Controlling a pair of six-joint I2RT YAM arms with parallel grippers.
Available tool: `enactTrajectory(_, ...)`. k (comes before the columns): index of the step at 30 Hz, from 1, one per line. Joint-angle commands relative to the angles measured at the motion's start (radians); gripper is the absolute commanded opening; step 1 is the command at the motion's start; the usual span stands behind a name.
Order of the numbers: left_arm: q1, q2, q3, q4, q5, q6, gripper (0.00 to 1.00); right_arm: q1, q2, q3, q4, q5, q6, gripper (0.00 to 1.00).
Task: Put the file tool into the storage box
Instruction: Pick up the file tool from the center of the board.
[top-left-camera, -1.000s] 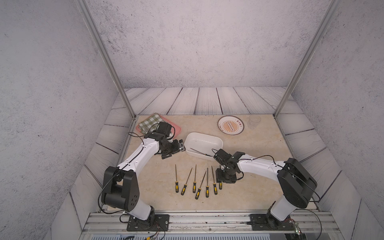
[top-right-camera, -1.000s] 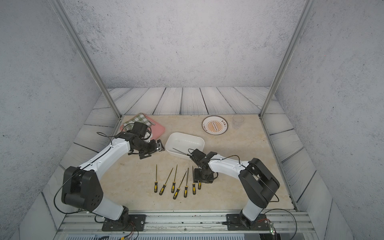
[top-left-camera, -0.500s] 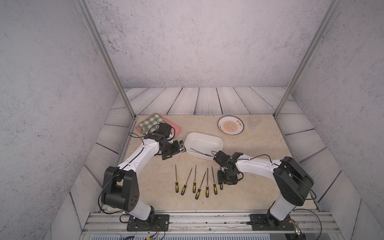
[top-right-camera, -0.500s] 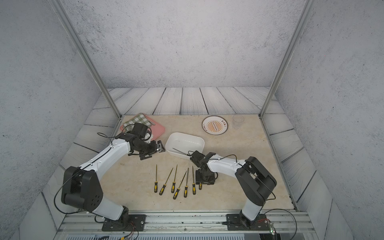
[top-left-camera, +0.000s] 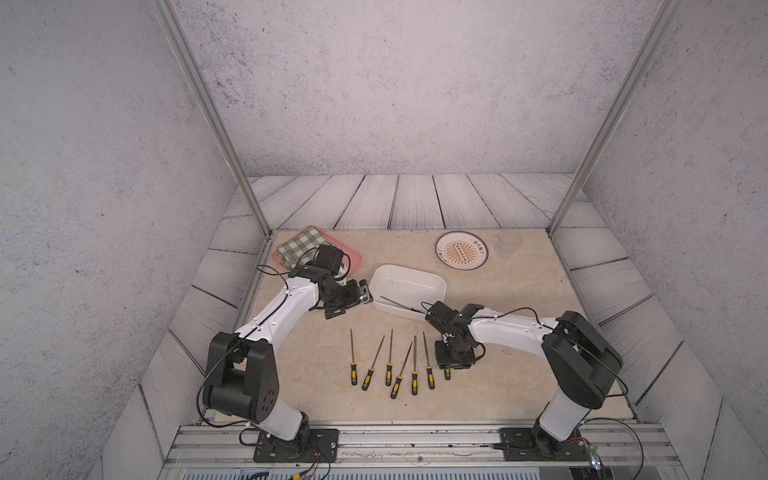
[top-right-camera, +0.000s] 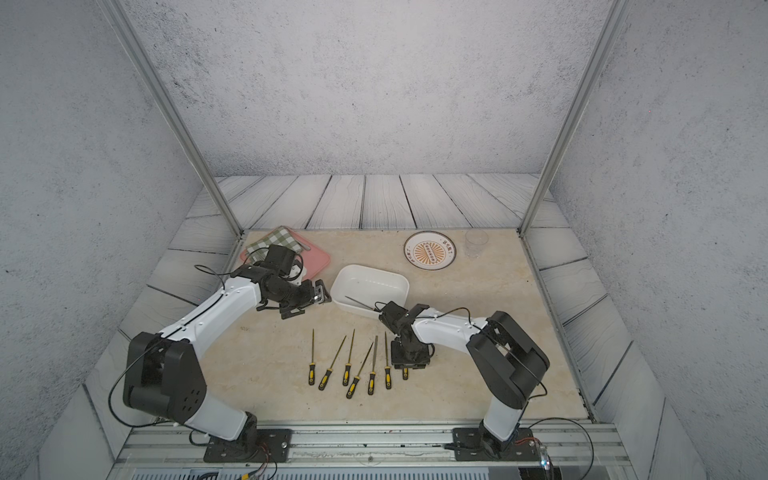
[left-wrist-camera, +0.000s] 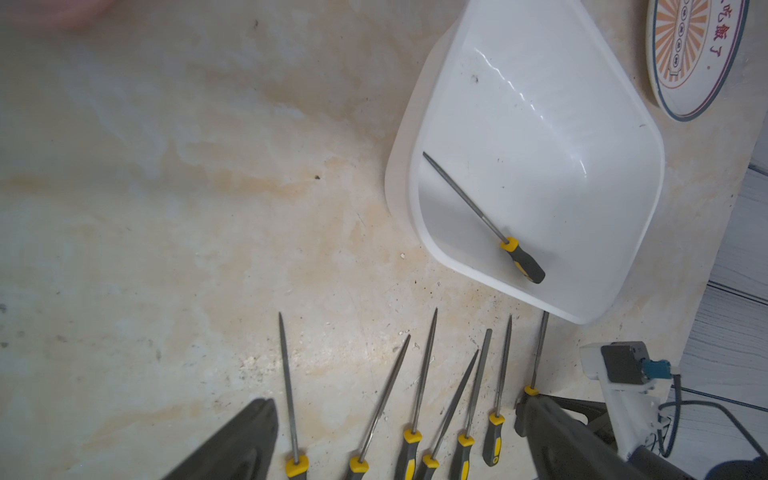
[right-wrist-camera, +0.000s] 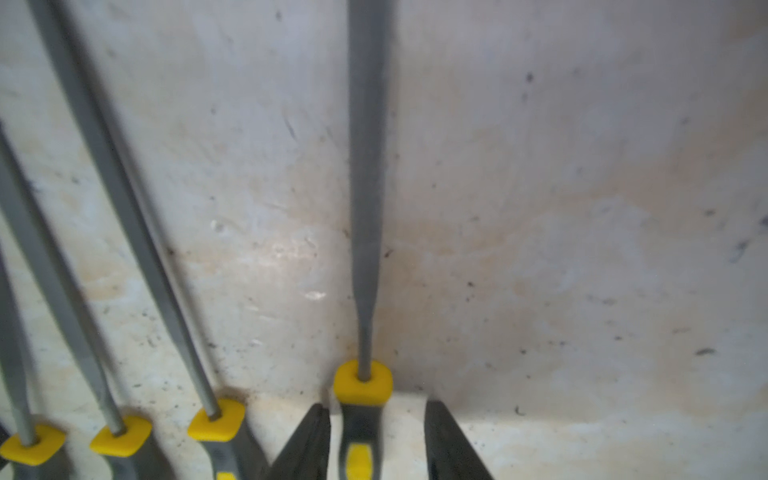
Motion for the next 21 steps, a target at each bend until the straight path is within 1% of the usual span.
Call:
enactTrajectory(1, 0.009, 0.011, 0.009, -0.001, 0.011, -0.004, 0.99, 0.004, 0.014, 0.008, -0.028, 0.044, -0.018, 0.32)
enactTrajectory(4, 0.009, 0.011, 0.017, -0.007, 0.009, 0.0, 0.99, 0.005, -0.008, 0.008, -0.055, 0.075, -0.029, 0.25)
enactTrajectory(8, 0.009, 0.009, 0.022, -0.007, 0.01, 0.008, 0.98, 0.004, -0.065, -0.013, -0.09, 0.109, -0.033, 0.19)
enactTrajectory(13, 0.01, 0.014, 0.026, 0.003, 0.02, 0.001, 0.99, 0.005, -0.173, -0.055, -0.129, 0.147, -0.023, 0.17)
enactTrajectory(21, 0.009, 0.022, 0.049, 0.046, 0.032, -0.006, 0.98, 0.005, -0.32, -0.068, -0.23, 0.216, -0.023, 0.17)
